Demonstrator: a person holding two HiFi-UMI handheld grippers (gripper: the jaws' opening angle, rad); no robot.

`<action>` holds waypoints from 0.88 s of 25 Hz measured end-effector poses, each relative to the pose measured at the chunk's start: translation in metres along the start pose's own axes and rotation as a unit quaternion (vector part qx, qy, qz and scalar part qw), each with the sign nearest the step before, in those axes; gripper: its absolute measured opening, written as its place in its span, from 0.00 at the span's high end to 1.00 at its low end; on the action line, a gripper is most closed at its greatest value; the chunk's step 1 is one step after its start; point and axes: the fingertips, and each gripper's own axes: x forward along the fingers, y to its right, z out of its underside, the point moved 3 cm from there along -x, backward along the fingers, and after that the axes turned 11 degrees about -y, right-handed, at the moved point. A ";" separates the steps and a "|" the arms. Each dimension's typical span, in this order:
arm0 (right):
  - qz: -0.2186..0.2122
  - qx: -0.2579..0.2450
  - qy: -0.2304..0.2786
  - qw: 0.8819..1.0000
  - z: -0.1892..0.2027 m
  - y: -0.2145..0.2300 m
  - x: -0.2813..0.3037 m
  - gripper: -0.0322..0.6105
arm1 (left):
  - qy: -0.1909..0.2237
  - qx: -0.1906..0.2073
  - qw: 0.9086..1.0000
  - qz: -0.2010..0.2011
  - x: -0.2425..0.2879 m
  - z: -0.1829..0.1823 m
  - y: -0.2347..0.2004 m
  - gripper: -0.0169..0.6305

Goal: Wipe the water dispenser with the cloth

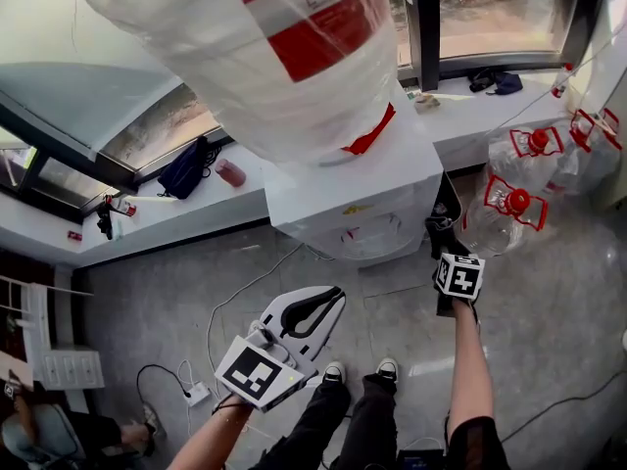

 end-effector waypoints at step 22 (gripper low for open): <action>-0.156 -0.193 -0.079 0.965 0.111 -0.179 0.065 0.79 | -0.018 -0.024 1.000 -0.003 0.047 0.034 -0.020 0.94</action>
